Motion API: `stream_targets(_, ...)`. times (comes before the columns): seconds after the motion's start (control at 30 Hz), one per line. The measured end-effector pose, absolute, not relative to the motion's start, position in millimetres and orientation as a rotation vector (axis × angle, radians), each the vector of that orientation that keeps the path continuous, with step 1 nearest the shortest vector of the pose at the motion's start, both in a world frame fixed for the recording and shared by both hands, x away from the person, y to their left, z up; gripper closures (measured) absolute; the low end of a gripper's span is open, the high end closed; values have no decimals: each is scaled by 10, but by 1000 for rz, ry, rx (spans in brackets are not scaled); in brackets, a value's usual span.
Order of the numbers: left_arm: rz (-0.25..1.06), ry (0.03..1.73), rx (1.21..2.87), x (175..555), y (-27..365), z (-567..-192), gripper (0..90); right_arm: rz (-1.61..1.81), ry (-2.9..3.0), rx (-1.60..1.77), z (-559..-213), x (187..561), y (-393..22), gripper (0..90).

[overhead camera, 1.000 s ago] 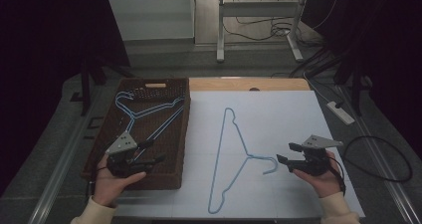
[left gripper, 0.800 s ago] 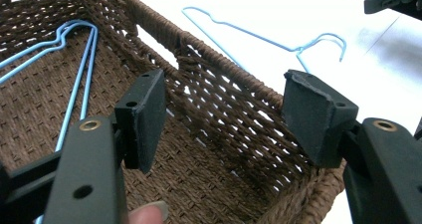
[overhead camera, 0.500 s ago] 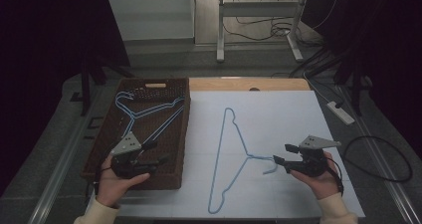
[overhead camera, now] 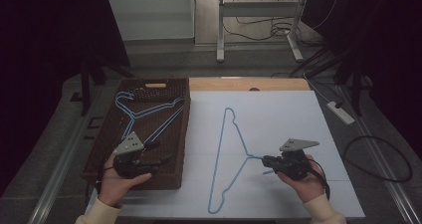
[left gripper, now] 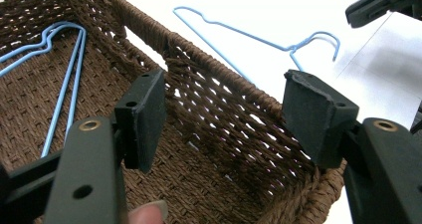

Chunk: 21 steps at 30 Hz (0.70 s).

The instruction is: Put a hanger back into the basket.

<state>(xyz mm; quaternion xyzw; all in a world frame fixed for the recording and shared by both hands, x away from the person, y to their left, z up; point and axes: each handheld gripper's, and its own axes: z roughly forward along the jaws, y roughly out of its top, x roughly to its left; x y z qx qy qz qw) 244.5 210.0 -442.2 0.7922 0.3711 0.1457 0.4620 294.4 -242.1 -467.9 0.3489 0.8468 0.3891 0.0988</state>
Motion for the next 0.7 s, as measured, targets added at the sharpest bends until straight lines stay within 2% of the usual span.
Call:
stream_targets(0.07,358,912,1948,2443,2099,-4420,349,1140,2545,1015,-4686,2933,-2307,897)
stream_targets(0.37,354,904,1955,2437,2084,-4415,349,1059,2722,896,-4860,2866,-1741,899)
stream_targets(0.7,347,903,1964,2445,2067,-4429,348,963,2824,827,-5103,2846,-1398,899)
